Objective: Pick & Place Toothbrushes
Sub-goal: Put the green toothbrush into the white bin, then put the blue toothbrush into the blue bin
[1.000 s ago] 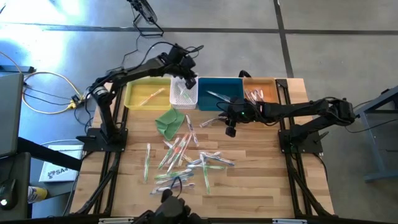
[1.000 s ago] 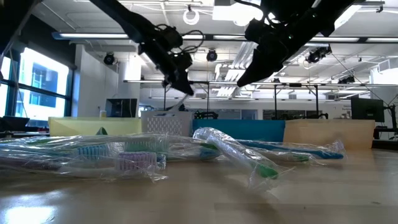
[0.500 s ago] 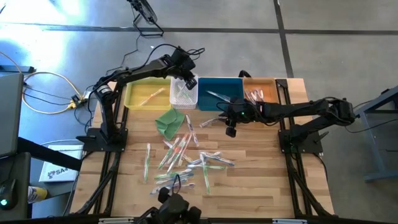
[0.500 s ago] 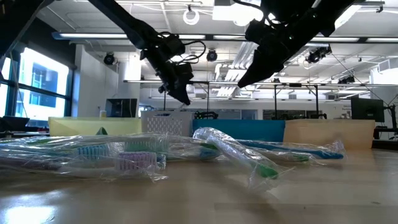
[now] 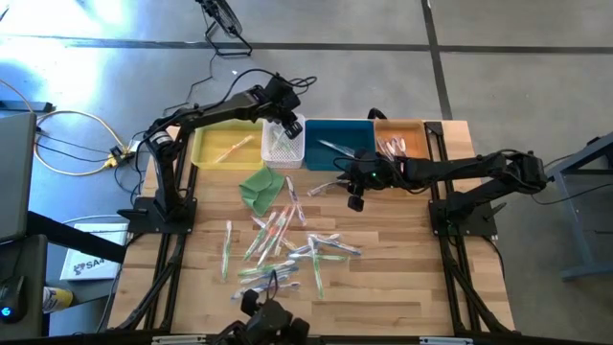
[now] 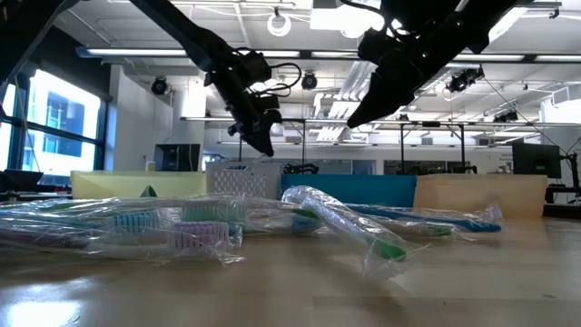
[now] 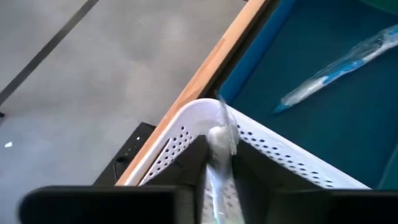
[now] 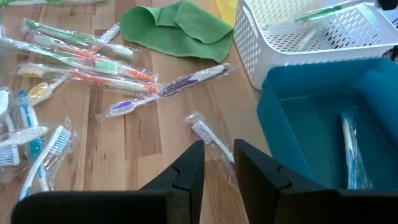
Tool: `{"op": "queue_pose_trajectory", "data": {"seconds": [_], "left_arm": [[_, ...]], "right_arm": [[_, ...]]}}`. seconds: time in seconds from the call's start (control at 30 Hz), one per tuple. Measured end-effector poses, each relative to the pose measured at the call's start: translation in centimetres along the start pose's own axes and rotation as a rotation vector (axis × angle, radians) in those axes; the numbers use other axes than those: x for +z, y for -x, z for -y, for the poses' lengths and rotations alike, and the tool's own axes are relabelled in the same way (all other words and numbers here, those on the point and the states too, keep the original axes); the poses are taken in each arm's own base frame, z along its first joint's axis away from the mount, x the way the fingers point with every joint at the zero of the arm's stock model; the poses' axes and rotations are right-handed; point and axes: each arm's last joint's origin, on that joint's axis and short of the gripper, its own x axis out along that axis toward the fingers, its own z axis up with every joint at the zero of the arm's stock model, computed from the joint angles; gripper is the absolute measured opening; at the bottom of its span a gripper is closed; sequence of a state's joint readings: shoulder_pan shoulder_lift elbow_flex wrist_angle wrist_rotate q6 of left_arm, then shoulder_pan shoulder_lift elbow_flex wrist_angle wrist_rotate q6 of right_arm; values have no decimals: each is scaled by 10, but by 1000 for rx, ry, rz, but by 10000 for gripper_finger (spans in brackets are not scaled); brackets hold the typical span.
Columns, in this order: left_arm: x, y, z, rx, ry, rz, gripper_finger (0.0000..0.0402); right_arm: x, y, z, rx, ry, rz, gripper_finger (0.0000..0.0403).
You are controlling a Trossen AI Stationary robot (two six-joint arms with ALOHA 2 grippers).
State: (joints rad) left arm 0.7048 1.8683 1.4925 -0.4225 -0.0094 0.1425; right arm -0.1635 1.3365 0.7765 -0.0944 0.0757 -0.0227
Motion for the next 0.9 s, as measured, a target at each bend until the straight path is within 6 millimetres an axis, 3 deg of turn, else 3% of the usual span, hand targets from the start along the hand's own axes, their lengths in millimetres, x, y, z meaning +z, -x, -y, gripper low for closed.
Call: {"op": "queue_pose_trajectory", "data": {"seconds": [0.2, 0.37, 0.7, 0.9], "left_arm": [[0, 0, -1, 5, -36, 0, 161], [0, 0, -1, 5, -168, 1, 202], [1, 0, 5, -7, -163, 3, 211], [0, 1, 23, -111, -338, 4, 211]], "right_arm": [[0, 0, 0, 0, 0, 0, 79], [0, 0, 0, 0, 0, 0, 79], [0, 0, 0, 0, 0, 0, 79], [0, 0, 0, 0, 1, -4, 79]]}}
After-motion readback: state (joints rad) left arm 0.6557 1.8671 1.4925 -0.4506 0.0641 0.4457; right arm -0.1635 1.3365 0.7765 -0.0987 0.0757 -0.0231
